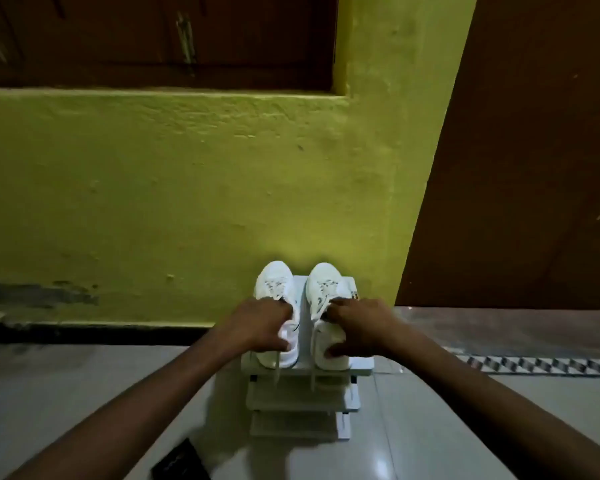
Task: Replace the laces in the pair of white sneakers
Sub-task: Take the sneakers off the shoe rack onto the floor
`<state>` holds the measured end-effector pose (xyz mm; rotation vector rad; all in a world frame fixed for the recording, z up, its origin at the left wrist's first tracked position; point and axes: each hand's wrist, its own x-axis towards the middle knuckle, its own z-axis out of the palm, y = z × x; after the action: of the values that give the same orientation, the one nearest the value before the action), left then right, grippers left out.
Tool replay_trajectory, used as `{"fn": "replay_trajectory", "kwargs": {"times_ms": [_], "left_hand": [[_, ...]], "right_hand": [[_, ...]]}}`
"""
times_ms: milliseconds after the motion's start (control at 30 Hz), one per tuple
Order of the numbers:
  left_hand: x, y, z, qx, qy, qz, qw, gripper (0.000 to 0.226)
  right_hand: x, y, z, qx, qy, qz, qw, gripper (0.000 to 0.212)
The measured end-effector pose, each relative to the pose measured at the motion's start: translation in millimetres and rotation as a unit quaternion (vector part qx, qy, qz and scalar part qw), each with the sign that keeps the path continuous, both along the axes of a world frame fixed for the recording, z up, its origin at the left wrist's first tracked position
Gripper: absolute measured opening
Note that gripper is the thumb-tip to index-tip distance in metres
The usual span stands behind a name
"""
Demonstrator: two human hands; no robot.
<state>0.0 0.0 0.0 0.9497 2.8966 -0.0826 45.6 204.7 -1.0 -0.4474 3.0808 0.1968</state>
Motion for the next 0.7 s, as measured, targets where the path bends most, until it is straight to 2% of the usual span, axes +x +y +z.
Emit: {"fn": "replay_trajectory", "kwargs": {"times_ms": [67, 167, 300, 400, 533, 633, 700], "left_hand": [[8.2, 2.4, -15.6, -0.01, 0.041, 0.015, 0.999, 0.043], [20.3, -1.7, -26.7, 0.034, 0.12, 0.008, 0.992, 0.034], [44.6, -18.3, -16.1, 0.099, 0.185, -0.033, 0.977, 0.046], [83.9, -25.5, -9.2, 0.119, 0.171, -0.074, 0.975, 0.05], [144.4, -35.9, -8.7, 0.151, 0.145, -0.12, 0.97, 0.042], [185.7, -46.9, -31.8, 0.183, 0.128, -0.152, 0.963, 0.038], [213.6, -56.0, -59.3, 0.193, 0.119, -0.17, 0.959, 0.037]], "right_hand": [[4.5, -4.9, -11.8, 0.034, -0.005, -0.015, 0.999, 0.063], [15.0, -6.6, -16.1, 0.007, 0.045, -0.028, 0.999, 0.054], [52.8, -10.1, -2.7, -0.005, 0.085, -0.011, 0.996, 0.045], [102.3, -18.9, 4.2, 0.0, 0.088, 0.02, 0.996, 0.047], [169.9, -24.9, -3.6, 0.001, 0.076, 0.082, 0.994, 0.04], [217.7, -26.7, -26.4, -0.016, 0.069, 0.1, 0.993, 0.029], [246.4, -28.5, -50.2, -0.026, 0.073, 0.109, 0.991, 0.031]]}}
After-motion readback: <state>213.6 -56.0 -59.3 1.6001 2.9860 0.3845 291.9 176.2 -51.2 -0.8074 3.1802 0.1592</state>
